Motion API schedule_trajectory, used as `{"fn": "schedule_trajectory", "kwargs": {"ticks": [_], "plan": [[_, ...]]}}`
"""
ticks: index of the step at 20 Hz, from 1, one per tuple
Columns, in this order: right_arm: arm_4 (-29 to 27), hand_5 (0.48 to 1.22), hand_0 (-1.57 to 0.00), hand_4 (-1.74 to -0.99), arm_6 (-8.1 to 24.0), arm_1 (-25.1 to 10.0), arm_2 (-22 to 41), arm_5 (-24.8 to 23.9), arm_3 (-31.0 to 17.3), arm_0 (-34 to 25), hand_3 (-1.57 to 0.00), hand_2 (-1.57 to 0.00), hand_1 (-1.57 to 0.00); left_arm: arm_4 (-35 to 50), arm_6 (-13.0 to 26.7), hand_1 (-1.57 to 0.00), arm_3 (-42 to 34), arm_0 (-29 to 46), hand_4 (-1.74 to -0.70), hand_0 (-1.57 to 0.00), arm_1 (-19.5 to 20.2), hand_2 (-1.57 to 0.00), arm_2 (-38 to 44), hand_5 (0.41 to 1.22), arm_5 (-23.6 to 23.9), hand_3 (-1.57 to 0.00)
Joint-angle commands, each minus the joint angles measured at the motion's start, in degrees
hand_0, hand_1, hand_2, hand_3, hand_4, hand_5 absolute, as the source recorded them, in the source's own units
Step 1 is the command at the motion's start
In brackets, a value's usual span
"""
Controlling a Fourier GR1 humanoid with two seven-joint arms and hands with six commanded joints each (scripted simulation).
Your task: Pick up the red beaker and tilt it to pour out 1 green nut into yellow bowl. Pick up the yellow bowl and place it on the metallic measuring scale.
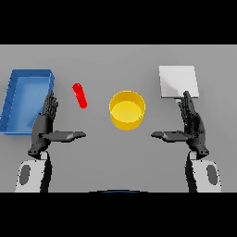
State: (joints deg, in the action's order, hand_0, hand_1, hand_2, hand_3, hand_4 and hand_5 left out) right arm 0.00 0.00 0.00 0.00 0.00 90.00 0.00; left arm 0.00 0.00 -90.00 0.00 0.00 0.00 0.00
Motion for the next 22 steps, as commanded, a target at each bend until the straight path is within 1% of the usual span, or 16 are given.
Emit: {"fn": "schedule_trajectory", "kwargs": {"ticks": [1,6,7,8,9,10,11,12,13,14,16,18,20,22], "plan": [[-0.01,0.681,0.00,-1.245,0.04,0.01,0.00,-0.06,-0.01,-0.03,0.00,0.00,0.00,-0.04,0.13,0.00,0.12,-0.20,-1.20,0.00,-0.08,0.00,-0.03,0.652,0.13,0.00],[0.04,0.681,0.00,-1.245,0.49,-0.08,-0.16,-0.16,-0.38,-0.65,0.00,0.00,0.00,-0.48,0.58,0.00,1.39,-1.83,-1.20,0.00,-0.73,0.00,-0.20,0.652,0.62,0.00],[5.95,0.681,0.00,-1.245,-4.07,-2.23,2.54,-1.21,2.06,1.83,0.00,0.00,0.00,-3.57,0.55,0.00,-0.98,-0.55,-1.20,0.00,0.90,0.00,-2.11,0.652,0.80,0.00],[9.56,0.678,0.00,-1.242,-6.74,-3.72,4.04,-1.81,3.65,3.68,0.00,0.00,0.00,-5.66,0.40,0.00,-3.06,1.07,-1.21,0.00,1.73,0.00,-3.89,0.649,0.52,0.00],[12.23,0.679,0.00,-1.239,-6.76,-3.96,5.46,-2.55,4.81,4.52,0.00,0.00,0.00,-6.70,1.74,0.00,-4.30,1.01,-1.21,0.00,2.13,0.00,-4.67,0.650,0.61,0.00],[13.55,0.679,0.00,-1.235,-6.14,-4.34,6.11,-2.77,5.92,4.94,0.00,0.00,0.00,-7.36,2.79,0.00,-4.95,1.56,-1.22,0.00,2.23,0.00,-5.51,0.654,0.34,0.00],[14.51,0.678,0.00,-1.235,-5.84,-4.20,6.72,-3.00,5.94,5.24,0.00,0.00,0.00,-7.94,2.90,0.00,-5.88,2.55,-1.22,0.00,2.52,0.00,-6.04,0.658,0.19,0.00],[14.96,0.678,0.00,-1.235,-5.34,-3.98,7.08,-3.18,6.37,5.09,0.00,0.00,0.00,-8.38,3.55,0.00,-7.06,3.06,-1.22,0.00,2.65,0.00,-6.57,0.660,0.16,0.00],[14.31,0.680,0.00,-1.241,-5.96,-4.31,6.78,-2.62,6.04,5.25,0.00,0.00,0.00,-8.76,3.28,0.00,-7.15,3.09,-1.23,0.00,2.47,0.00,-7.04,0.661,0.13,0.00],[14.12,0.681,0.00,-1.245,-6.04,-4.34,6.92,-2.41,7.05,5.65,0.00,0.00,0.00,-8.45,4.14,0.00,-5.81,2.03,-1.23,0.00,2.54,0.00,-6.54,0.662,0.02,0.00],[13.19,0.682,0.00,-1.254,-5.93,-4.52,6.73,-1.72,7.63,6.06,0.00,0.00,0.00,-9.07,4.23,0.00,-4.45,1.16,-1.25,0.00,2.71,0.00,-6.81,0.679,-0.21,0.00],[11.90,0.680,0.00,-1.275,-5.78,-3.92,6.65,-1.00,7.28,5.67,0.00,0.00,0.00,-8.22,4.44,0.00,-1.09,-1.97,-1.30,0.00,2.09,0.00,-6.18,0.702,-0.66,0.00],[11.58,0.676,0.00,-1.286,-6.12,-3.94,6.61,-0.85,7.92,5.60,0.00,0.00,0.00,-8.58,3.41,0.00,2.61,-4.26,-1.36,0.00,1.64,0.00,-5.89,0.724,-0.56,0.00],[11.46,0.678,0.00,-1.304,-7.63,-3.96,6.93,-0.56,9.07,7.33,0.00,0.00,0.00,-8.66,3.37,0.00,6.49,-7.86,-1.38,0.00,2.08,0.00,-4.53,0.738,-0.24,0.00]]}}
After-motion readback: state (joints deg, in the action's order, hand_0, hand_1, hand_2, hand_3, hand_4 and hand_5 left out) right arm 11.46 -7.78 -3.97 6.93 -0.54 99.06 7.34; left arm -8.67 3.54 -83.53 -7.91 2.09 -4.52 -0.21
